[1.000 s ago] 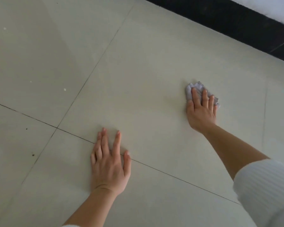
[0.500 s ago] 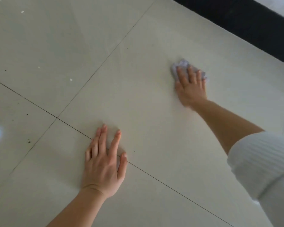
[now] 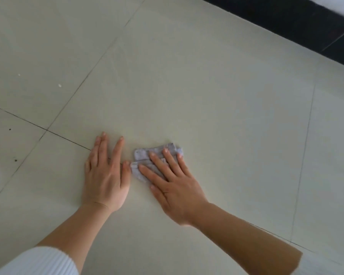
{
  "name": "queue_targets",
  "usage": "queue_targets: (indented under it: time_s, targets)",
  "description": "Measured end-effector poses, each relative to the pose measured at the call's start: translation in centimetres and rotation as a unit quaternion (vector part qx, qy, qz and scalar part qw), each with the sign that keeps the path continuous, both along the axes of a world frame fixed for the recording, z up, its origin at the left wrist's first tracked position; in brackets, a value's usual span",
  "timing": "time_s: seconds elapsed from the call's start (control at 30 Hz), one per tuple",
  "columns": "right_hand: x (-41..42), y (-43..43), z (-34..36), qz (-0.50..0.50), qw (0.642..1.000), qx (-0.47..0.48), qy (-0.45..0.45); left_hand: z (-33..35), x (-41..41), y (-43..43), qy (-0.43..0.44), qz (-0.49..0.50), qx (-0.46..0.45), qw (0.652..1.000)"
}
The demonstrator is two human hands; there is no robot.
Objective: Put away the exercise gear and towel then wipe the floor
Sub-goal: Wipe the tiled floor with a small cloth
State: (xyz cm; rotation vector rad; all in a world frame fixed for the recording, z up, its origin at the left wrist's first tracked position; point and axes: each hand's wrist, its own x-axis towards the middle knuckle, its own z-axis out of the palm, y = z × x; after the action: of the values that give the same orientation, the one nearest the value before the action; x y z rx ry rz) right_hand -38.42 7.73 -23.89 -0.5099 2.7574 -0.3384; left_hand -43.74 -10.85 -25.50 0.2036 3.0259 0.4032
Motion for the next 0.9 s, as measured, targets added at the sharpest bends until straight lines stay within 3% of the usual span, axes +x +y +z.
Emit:
queue_targets:
  time_s: [0.2,0.3,0.37,0.43,0.5,0.63,0.7,0.77,0.9]
  targets:
    - [8.4,-0.1,0.0,0.113,0.993,0.000,0.015,-0.1,-0.1,-0.3,0.025,-0.028,0.029,0.999]
    - [9.6,4.0,0.3,0.230,0.973,0.024,0.009,-0.2,-0.2,-0.7,0.019,-0.040,0.024,0.999]
    - [8.7,8.5,0.2,0.244,0.967,0.070,0.022,-0.1,-0.2,-0.8,0.014,-0.052,0.008,0.999]
    - [7.3,13.1,0.2,0.124,0.986,0.109,0.023,0.2,-0.3,-0.6,0.006,-0.049,-0.005,0.999]
    - [6.1,16.8,0.3,-0.071,0.987,0.141,0.007,0.5,0.1,-0.3,-0.014,-0.040,-0.011,0.999]
    - [2.6,16.4,-0.7,-0.352,0.928,0.116,-0.034,1.4,1.2,-0.5,-0.057,-0.056,-0.045,0.996]
    - [0.9,12.6,-0.4,-0.437,0.895,0.066,-0.057,2.0,1.7,-1.0,-0.076,-0.061,-0.066,0.993]
    - [0.8,8.1,0.2,-0.410,0.910,0.044,-0.051,2.6,2.4,-1.4,-0.083,-0.065,-0.072,0.992]
    - [4.7,0.0,0.5,-0.200,0.978,0.060,-0.017,3.0,4.4,-1.5,-0.092,-0.051,-0.057,0.993]
